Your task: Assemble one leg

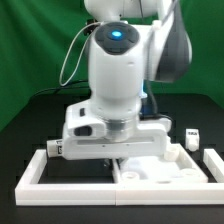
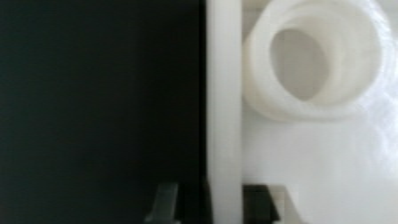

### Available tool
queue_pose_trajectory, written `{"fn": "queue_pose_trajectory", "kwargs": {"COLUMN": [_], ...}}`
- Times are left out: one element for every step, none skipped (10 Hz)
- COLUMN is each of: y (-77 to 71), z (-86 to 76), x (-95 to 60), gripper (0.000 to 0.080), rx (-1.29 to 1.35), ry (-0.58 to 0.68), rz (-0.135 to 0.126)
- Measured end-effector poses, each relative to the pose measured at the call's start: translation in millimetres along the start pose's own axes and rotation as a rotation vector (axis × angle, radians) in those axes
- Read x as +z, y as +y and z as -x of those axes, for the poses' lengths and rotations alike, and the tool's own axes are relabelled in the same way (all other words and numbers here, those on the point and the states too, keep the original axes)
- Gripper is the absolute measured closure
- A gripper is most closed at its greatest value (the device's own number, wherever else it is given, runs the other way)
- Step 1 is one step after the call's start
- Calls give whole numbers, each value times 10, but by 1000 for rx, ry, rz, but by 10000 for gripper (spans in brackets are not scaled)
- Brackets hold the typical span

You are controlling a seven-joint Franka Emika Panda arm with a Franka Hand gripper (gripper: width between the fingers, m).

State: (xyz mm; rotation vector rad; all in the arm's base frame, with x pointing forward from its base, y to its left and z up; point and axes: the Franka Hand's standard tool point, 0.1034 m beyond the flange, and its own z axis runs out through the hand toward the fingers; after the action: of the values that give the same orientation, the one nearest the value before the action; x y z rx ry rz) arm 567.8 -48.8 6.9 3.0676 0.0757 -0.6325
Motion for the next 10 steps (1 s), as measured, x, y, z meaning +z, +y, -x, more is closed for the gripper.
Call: {"fn": "queue_pose_trajectory", "kwargs": {"y": [-75,-155,-152,-143,-146,-146,-154,-228,-285,-288], "z": [-7,-10,-10,-9,-10,-10,-9,-4,3,1], "x": [0,-2,-2,-2,-1,-1,-1,-13,-40,-38], "gripper": [745,745,745,745,745,745,745,745,744,744], "rx": [5,-6,-11,-9,-10,-10,9,91,131,182], "ry": [-19,-22,-21,-21,-21,-21,-21,-33,-64,-87], "rz": [7,19,9,8,8,8,8,11,24,37]}}
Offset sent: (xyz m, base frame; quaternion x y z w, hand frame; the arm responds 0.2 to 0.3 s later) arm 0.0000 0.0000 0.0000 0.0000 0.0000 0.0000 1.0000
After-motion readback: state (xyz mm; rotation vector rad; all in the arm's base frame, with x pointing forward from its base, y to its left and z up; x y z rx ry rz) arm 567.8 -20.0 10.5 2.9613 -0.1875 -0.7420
